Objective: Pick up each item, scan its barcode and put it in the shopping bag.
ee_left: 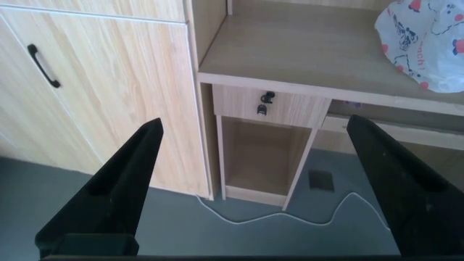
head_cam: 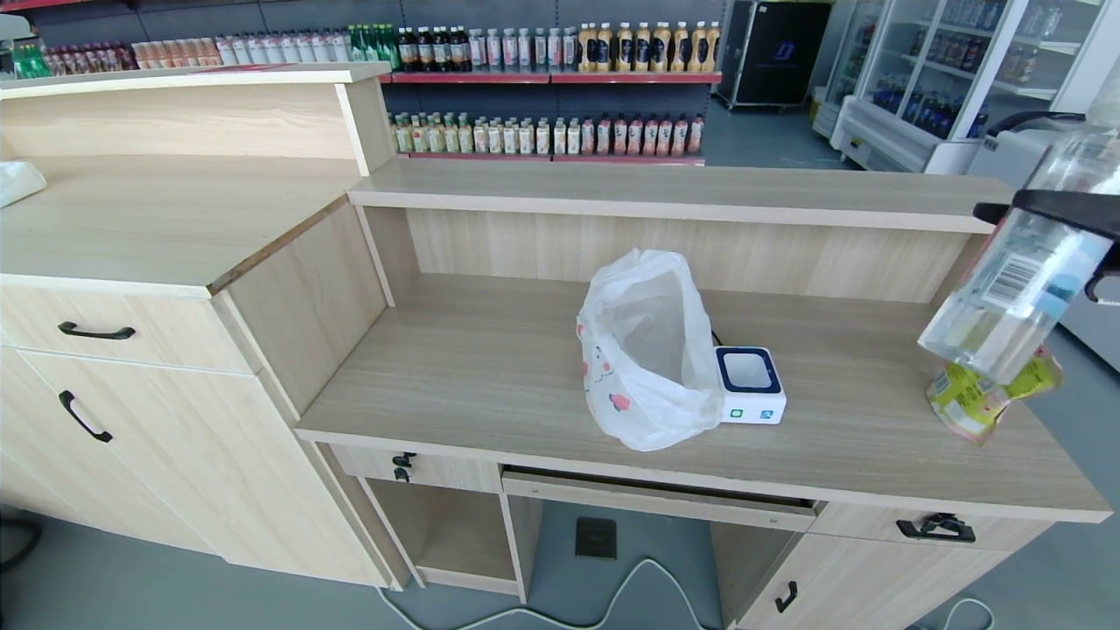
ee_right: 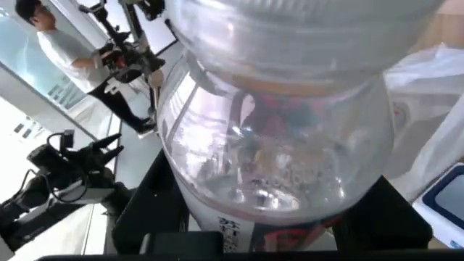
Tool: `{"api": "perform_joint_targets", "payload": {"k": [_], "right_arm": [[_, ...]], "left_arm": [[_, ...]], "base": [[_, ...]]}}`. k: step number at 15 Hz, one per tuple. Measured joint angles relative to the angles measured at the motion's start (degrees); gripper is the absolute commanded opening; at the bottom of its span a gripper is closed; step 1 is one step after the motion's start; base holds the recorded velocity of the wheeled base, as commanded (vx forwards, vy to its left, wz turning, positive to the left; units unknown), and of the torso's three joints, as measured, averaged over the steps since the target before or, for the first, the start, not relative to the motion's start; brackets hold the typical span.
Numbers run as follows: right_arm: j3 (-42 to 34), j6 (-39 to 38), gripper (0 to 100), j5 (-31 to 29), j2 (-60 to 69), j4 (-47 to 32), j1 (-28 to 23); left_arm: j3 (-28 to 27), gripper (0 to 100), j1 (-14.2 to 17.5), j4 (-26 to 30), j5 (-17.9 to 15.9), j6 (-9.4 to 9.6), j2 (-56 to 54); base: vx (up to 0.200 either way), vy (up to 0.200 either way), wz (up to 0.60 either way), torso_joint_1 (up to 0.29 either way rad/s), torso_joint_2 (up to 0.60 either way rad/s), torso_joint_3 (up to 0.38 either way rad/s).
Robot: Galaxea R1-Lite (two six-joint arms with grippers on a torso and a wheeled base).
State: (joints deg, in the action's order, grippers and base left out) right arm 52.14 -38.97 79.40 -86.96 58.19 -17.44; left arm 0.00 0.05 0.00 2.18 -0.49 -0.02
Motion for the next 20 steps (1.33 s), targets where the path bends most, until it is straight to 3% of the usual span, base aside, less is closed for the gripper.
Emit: {"api": "perform_joint_targets", "payload": {"k": [2, 9, 11, 20], "right_arm": [[0.52, -7.31, 0, 1.12, 6.5, 1.87, 6.45], [-1.32, -22.31, 0, 2.96, 19.3, 2.3, 26.59], [-1.62, -27.01, 0, 3.34, 20.86, 2.55, 28.75], [-1.48, -22.04, 0, 3.1, 17.93, 3.39, 29.9]], "left_arm": [[0.0, 100, 0.02, 0.0, 0.0, -0.02, 0.0], [0.0, 100, 0.02, 0.0, 0.0, 0.0, 0.0], [0.0, 100, 0.05, 0.0, -0.02, -0.02, 0.0], [0.0, 100, 0.02, 0.0, 0.02, -0.02, 0.0]], "base": [[0.0, 0.0, 0.0, 0.0, 0.0, 0.0], [0.0, 0.0, 0.0, 0.0, 0.0, 0.0], [0.0, 0.0, 0.0, 0.0, 0.0, 0.0], [0.0, 0.0, 0.0, 0.0, 0.0, 0.0]]}}
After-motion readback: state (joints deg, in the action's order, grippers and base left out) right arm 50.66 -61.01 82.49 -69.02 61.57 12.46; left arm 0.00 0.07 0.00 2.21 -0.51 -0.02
